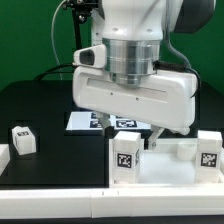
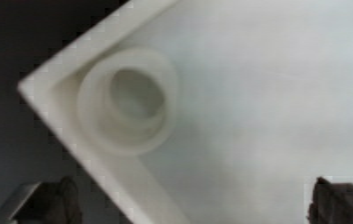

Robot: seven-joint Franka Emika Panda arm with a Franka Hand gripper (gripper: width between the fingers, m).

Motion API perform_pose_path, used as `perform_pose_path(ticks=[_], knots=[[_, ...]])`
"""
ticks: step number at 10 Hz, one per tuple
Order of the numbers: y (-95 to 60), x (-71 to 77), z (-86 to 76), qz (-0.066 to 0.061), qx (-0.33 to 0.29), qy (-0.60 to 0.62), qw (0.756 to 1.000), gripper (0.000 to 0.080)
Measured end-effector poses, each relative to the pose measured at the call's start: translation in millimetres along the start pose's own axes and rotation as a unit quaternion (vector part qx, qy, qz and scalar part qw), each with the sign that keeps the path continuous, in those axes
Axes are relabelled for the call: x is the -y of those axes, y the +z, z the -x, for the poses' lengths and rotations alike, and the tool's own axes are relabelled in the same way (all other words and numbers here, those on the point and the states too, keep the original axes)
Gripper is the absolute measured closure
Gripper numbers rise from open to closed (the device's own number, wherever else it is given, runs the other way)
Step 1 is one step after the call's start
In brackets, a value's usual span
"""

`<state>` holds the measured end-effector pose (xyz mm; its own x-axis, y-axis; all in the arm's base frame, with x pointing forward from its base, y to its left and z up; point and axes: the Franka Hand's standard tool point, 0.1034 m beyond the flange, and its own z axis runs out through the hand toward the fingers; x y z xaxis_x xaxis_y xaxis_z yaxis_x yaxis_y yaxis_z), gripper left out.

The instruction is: Assemble square table

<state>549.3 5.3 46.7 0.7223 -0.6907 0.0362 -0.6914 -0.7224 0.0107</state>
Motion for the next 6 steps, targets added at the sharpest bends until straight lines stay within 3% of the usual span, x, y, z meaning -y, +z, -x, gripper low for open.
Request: perform_pose_path(ticks=[2,6], knots=[[4.6,7.7,18.8,-0.006,0.003,0.106,0.994,0.0151],[4.8,11.5,24.5,-0.016,0.018,0.235,0.972,0.0151]])
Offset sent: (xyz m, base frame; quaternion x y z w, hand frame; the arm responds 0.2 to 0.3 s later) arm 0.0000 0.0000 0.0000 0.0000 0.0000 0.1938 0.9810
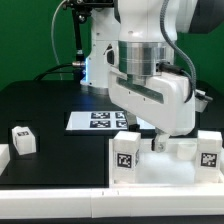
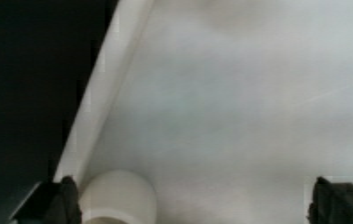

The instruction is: Assemble square table

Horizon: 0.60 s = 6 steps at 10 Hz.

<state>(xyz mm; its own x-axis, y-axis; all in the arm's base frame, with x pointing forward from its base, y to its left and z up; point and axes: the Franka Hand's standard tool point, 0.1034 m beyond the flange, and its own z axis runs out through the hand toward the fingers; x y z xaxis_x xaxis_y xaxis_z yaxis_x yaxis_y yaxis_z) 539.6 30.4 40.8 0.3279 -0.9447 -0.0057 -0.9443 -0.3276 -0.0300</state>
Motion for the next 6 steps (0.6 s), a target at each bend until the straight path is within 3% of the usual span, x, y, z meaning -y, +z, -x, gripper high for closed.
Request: perform_pose_path(ticks=[1,3,5,6], knots=[[-2.4,-9.0,12.0,0.014,0.017,0.085,0.996,0.0151],[-5.9,-18.6,23.1,0.018,0.025,0.111,0.993,0.0151],[15.0,-30.4,32.2,0.019,0.022,0.137,0.99,0.0151],[23.7,-34.5,38.5,0.028,0.02,0.131,0.991,0.0151]])
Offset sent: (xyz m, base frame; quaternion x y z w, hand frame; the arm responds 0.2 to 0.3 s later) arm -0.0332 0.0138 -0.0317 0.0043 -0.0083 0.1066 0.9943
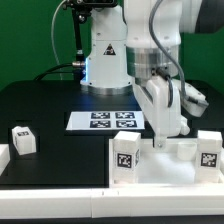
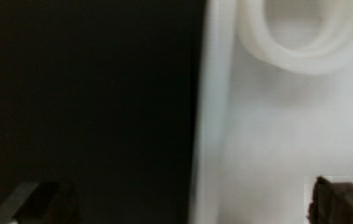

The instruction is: Assemble square table

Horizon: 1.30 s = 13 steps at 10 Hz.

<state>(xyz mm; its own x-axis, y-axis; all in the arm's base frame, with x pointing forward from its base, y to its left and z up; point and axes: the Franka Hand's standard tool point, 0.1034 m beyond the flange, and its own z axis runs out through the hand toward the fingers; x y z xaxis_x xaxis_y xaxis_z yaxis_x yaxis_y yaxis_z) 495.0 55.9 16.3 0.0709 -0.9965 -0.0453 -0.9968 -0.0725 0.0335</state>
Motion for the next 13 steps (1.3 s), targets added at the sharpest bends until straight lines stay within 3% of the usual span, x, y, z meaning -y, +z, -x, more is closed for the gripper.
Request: perform_pose_path(ticks=[2,4,6,7,8,9,10,13], knots=[[10.1,-3.4,10.2,0.009,-0.004,-0.009,1.0,0.0151],[9.7,-3.0,8.5,0.008,-0.004,-0.01,1.0,0.0151],[9.9,-3.1,8.8,0.009,-0.004,-0.011,1.0,0.0383],[9.9,-3.1,8.8,0.009,-0.004,-0.011,1.0,0.0383],[10.0,-3.1,8.8,0.009,-0.004,-0.011,1.0,0.0578],[9.9,-2.9,8.7,0.009,-0.004,-0.012,1.0,0.0711],[5.3,0.8,5.1,0.004,-0.005,-0.033,0.999,0.0711],[-2.2,-9.0,-14.0,0.013,-0.001,-0.148,0.989,0.0734]])
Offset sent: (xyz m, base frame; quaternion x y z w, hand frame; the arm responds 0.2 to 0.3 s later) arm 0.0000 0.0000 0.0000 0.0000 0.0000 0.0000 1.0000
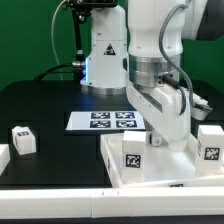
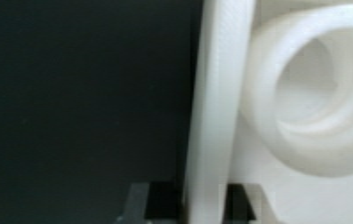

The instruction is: Assemble square table

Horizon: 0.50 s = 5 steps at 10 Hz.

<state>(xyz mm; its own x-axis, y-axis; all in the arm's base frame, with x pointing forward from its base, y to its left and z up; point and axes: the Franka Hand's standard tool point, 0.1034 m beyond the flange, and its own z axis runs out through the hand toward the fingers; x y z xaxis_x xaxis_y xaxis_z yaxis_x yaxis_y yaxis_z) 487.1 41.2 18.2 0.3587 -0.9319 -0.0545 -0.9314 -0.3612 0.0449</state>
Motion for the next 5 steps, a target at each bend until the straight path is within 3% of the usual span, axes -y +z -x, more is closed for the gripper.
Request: perform_pose_path(ticks=[2,5], knots=[[4.2,-17.3,-20.5,0.001,-0.009,-0.106,0.994,0.0734],[3.8,-22.7,-30.1,0.004,-0.011,-0.159,0.987,0.0732]])
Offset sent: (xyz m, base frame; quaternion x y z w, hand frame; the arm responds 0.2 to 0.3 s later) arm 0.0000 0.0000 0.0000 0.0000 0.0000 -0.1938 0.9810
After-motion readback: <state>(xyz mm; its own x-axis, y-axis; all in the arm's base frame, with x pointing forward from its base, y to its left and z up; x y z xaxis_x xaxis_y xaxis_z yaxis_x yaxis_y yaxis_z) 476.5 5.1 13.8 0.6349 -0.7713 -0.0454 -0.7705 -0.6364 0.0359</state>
